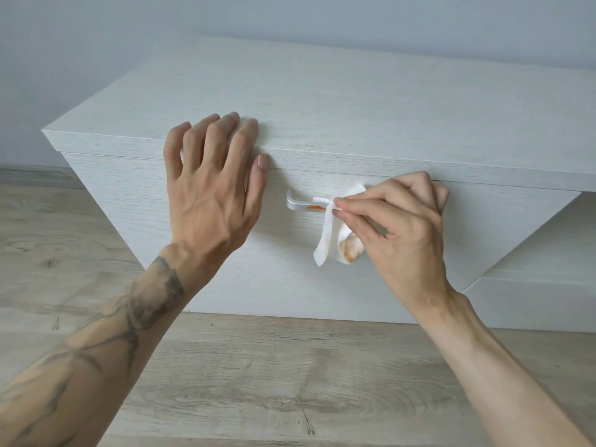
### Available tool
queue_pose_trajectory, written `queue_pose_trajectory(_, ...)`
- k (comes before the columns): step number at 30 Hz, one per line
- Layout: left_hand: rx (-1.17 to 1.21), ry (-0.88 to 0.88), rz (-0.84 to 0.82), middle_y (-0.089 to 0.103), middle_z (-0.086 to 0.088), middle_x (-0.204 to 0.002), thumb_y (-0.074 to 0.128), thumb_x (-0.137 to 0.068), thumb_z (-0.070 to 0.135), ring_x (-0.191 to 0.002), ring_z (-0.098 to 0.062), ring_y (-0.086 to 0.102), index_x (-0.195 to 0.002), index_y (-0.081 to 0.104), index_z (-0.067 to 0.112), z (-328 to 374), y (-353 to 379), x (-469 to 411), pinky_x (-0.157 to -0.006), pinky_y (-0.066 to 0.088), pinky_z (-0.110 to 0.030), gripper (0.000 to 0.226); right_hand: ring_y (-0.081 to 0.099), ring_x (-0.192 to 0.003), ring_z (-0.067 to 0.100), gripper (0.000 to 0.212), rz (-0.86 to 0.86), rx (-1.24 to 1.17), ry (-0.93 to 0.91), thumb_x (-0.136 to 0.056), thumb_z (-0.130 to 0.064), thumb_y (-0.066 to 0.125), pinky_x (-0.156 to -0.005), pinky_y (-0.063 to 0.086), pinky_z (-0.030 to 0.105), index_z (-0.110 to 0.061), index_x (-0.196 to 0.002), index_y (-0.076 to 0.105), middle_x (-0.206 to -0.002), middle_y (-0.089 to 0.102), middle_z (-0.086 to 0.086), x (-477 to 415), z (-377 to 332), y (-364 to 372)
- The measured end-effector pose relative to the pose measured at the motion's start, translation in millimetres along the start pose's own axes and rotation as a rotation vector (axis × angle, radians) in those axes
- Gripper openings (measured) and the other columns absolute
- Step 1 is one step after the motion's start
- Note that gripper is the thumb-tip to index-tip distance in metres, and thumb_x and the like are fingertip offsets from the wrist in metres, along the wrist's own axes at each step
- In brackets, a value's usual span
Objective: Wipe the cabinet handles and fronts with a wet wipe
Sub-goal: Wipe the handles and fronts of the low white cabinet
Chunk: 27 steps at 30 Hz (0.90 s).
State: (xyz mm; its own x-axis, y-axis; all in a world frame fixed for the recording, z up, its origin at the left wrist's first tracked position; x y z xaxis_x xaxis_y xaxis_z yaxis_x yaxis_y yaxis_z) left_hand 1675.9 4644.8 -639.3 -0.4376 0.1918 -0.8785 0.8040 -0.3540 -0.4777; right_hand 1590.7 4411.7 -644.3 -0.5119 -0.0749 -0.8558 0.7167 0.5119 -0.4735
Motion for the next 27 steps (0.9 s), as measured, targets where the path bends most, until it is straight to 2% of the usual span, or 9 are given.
queue_pose_trajectory(4, -0.005, 0.016, 0.011, 0.060, -0.010, -0.143, 0.036, -0.116, 0.037, -0.135, -0.034, 0.053, -0.145, 0.059, 0.012, -3, 2, 2, -0.119, 0.031, -0.052, 0.044, 0.059, -0.093, 0.025, 0.010, 0.042, -0.020, 0.054, -0.095, -0.030, 0.081, -0.086, 0.037, 0.048, -0.021, -0.097, 0.085, -0.091, 0.075, -0.013, 4, 0, -1)
queue_pose_trajectory(7, -0.009, 0.018, 0.027, 0.061, -0.010, -0.143, 0.037, -0.116, 0.037, -0.134, -0.034, 0.052, -0.144, 0.060, 0.012, -3, 4, 2, -0.119, 0.030, -0.050, 0.043, 0.061, -0.091, 0.026, 0.010, 0.000, -0.046, 0.018, -0.092, -0.031, 0.084, -0.085, 0.038, 0.050, -0.022, -0.096, 0.086, -0.092, 0.076, -0.014, -5, -15, 17)
queue_pose_trajectory(10, -0.008, 0.021, 0.034, 0.060, -0.009, -0.143, 0.038, -0.116, 0.037, -0.134, -0.033, 0.052, -0.144, 0.060, 0.012, -5, 5, 2, -0.119, 0.029, -0.049, 0.043, 0.059, -0.094, 0.024, 0.011, -0.010, -0.024, -0.010, -0.094, -0.032, 0.082, -0.088, 0.034, 0.046, -0.024, -0.099, 0.085, -0.095, 0.076, -0.016, -3, -11, 13)
queue_pose_trajectory(13, -0.005, 0.021, 0.038, 0.061, -0.009, -0.142, 0.038, -0.116, 0.038, -0.133, -0.033, 0.051, -0.144, 0.060, 0.013, -5, 5, 3, -0.119, 0.029, -0.049, 0.043, 0.057, -0.095, 0.023, 0.010, 0.032, -0.007, 0.057, -0.095, -0.033, 0.081, -0.089, 0.033, 0.044, -0.025, -0.099, 0.085, -0.092, 0.074, -0.014, 4, -2, 3)
queue_pose_trajectory(16, -0.001, 0.024, 0.050, 0.061, -0.009, -0.141, 0.039, -0.116, 0.037, -0.132, -0.033, 0.051, -0.142, 0.061, 0.012, -3, 6, 3, -0.118, 0.029, -0.049, 0.042, 0.055, -0.094, 0.022, 0.009, 0.016, -0.034, 0.087, -0.092, -0.032, 0.083, -0.086, 0.035, 0.047, -0.024, -0.096, 0.085, -0.087, 0.072, -0.013, -1, -11, 13)
queue_pose_trajectory(21, 0.003, 0.017, 0.055, 0.061, -0.010, -0.140, 0.039, -0.116, 0.037, -0.132, -0.032, 0.051, -0.142, 0.061, 0.013, -5, 7, 2, -0.118, 0.029, -0.049, 0.042, 0.054, -0.096, 0.020, 0.010, -0.028, -0.027, 0.053, -0.093, -0.033, 0.082, -0.088, 0.034, 0.047, -0.027, -0.099, 0.085, -0.090, 0.067, -0.022, -3, -6, 6)
queue_pose_trajectory(24, -0.001, 0.009, 0.058, 0.061, -0.010, -0.140, 0.041, -0.115, 0.036, -0.132, -0.033, 0.050, -0.142, 0.061, 0.012, -4, 7, 3, -0.119, 0.029, -0.049, 0.041, 0.054, -0.096, 0.021, 0.009, -0.003, -0.036, 0.095, -0.091, -0.033, 0.084, -0.087, 0.036, 0.049, -0.024, -0.095, 0.085, -0.087, 0.071, -0.016, -4, -12, 10)
queue_pose_trajectory(27, -0.008, 0.016, 0.059, 0.062, -0.010, -0.140, 0.040, -0.116, 0.037, -0.132, -0.032, 0.050, -0.141, 0.061, 0.012, -4, 8, 2, -0.118, 0.030, -0.050, 0.042, 0.058, -0.094, 0.024, 0.010, -0.020, -0.046, 0.061, -0.092, -0.033, 0.083, -0.088, 0.034, 0.046, -0.023, -0.094, 0.085, -0.088, 0.073, -0.016, -11, -25, 22)
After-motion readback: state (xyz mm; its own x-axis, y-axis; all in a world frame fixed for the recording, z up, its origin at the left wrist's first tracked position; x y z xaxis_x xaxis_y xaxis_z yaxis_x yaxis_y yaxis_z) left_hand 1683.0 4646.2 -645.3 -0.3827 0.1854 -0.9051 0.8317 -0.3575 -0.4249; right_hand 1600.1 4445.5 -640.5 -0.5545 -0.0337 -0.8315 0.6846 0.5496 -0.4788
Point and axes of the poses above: each hand's wrist, its own x-axis away from the middle knuckle, its own y-axis out of the palm, z = x × y, the point moved 3 cm from there along -x, towards the middle knuckle
